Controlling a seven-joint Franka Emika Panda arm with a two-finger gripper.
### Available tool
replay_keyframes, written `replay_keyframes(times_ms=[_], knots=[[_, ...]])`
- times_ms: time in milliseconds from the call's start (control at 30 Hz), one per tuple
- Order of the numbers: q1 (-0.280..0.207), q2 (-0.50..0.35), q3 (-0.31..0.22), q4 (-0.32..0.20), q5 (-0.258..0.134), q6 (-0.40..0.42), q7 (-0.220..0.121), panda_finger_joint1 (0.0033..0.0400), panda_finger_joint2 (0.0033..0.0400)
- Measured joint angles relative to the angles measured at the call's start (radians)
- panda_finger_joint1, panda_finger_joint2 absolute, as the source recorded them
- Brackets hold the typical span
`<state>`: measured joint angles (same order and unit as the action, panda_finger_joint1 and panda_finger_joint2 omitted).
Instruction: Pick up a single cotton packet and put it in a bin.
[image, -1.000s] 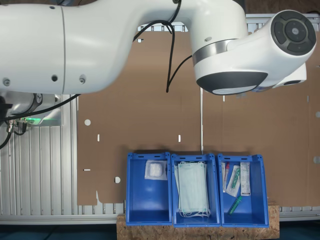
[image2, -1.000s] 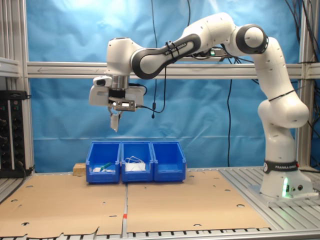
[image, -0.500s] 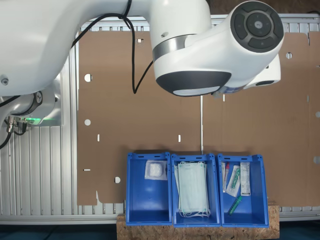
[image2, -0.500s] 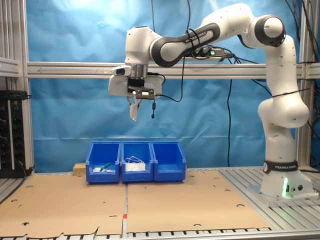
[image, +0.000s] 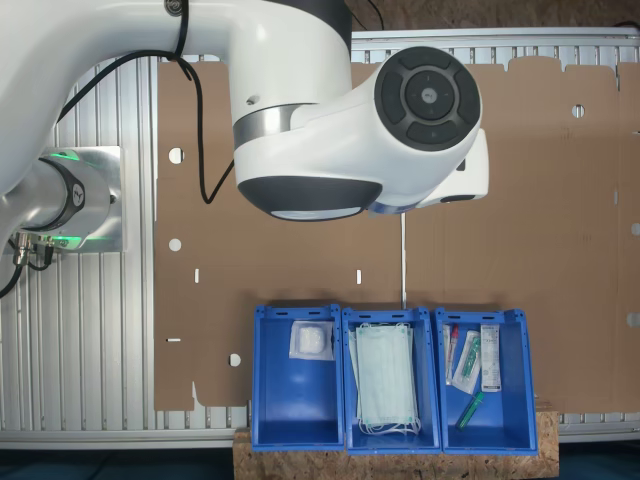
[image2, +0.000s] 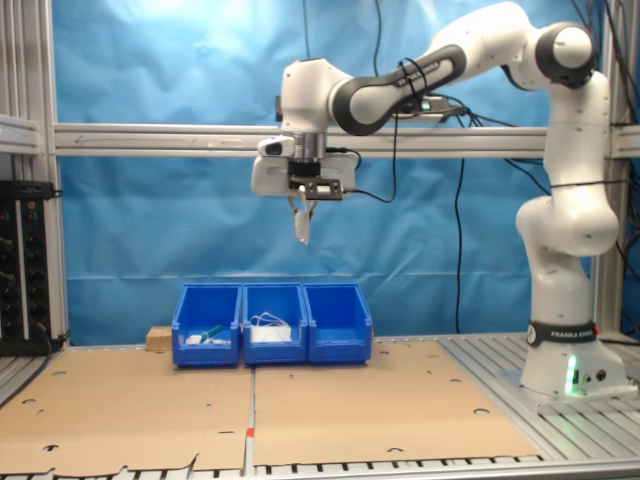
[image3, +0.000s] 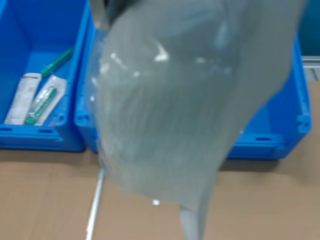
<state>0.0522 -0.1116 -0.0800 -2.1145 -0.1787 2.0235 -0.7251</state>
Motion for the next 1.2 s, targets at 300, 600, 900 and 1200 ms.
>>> replay_keyframes(times_ms=[300,600,900,1200], knots=[[-0.010,-0.068,-0.046,-0.079,0.000,-0.007,0.000,0.0054,0.0054],[-0.019,-0.095,-0.099,-0.097,0.000,-0.008,0.000,0.0054,0.0054],[-0.020,-0.102,-0.163,-0.099,-0.010,-0.008,0.000,0.0054,0.0054],[0.009,-0.114,-0.270,-0.102,-0.037,-0.008,0.000,0.0054,0.0054]])
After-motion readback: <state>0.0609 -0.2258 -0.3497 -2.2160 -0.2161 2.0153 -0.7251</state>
